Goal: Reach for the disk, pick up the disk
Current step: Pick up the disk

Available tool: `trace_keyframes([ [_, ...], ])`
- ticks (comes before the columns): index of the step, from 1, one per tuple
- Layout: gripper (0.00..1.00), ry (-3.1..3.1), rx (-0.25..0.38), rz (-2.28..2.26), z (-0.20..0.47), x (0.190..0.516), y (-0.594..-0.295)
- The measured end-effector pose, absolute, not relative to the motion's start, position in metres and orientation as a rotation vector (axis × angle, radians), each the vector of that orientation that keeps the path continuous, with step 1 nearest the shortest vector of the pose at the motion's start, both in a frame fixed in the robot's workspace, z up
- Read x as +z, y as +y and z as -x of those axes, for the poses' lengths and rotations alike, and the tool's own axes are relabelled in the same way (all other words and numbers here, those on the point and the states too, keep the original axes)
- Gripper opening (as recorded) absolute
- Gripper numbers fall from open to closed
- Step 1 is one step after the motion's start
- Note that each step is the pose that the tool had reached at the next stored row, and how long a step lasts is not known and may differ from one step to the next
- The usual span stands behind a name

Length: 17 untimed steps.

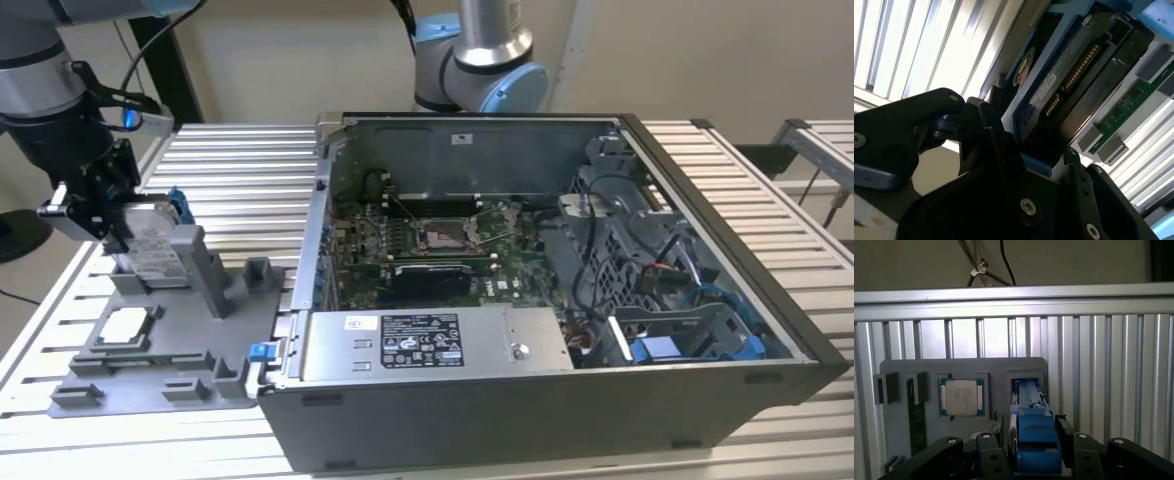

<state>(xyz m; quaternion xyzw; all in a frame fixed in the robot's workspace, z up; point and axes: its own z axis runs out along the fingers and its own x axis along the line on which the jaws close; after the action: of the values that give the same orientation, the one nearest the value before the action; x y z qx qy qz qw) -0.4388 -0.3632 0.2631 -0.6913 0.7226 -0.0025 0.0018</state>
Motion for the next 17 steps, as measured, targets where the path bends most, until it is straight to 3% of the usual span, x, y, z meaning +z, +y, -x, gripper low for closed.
trace_keyframes([
  [4,1.00,2.267,-0.008,2.169,0.4388,0.2630,-0.3632],
  [5,0.00,2.267,-0.008,2.169,0.4388,0.2630,-0.3632],
  [17,0.00,2.267,-0.008,2.169,0.4388,0.2630,-0.3632],
])
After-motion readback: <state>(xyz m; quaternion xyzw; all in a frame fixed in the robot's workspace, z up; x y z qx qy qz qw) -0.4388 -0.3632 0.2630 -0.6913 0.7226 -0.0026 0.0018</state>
